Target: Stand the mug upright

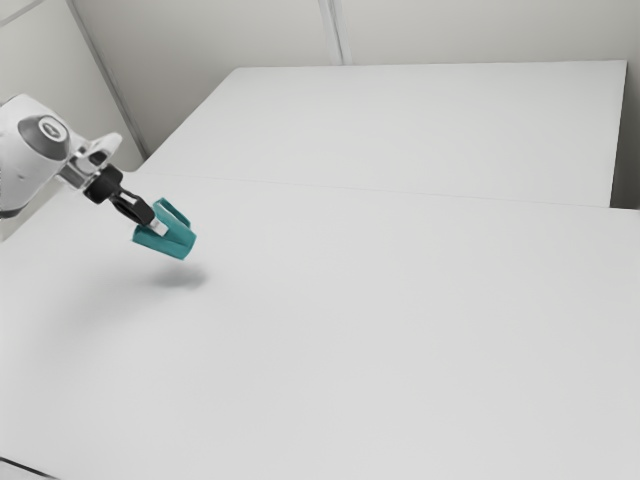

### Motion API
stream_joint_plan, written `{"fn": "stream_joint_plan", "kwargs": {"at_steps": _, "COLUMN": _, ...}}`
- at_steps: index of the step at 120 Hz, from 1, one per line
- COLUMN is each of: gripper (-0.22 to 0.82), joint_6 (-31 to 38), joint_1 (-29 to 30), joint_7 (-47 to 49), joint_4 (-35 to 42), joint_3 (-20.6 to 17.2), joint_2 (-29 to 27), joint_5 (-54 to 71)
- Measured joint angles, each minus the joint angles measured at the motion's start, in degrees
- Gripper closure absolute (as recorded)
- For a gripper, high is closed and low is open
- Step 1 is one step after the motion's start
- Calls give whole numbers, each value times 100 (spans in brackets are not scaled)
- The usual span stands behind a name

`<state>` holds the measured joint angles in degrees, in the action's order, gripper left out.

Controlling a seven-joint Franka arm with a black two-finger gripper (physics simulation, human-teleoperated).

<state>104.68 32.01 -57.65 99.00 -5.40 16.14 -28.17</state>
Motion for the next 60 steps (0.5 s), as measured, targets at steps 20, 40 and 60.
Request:
{"fn": "stream_joint_plan", "kwargs": {"at_steps": 20, "gripper": 78, "joint_6": 669, "joint_1": -132, "joint_7": 644, "joint_4": 452, "joint_3": -595, "joint_2": -437, "joint_5": 1101}}
{"fn": "stream_joint_plan", "kwargs": {"at_steps": 40, "gripper": 78, "joint_6": 1089, "joint_1": -115, "joint_7": 1394, "joint_4": 860, "joint_3": -1186, "joint_2": -727, "joint_5": 1851}}
{"fn": "stream_joint_plan", "kwargs": {"at_steps": 60, "gripper": 78, "joint_6": 1336, "joint_1": -133, "joint_7": 2160, "joint_4": 1157, "joint_3": -1710, "joint_2": -896, "joint_5": 2300}}
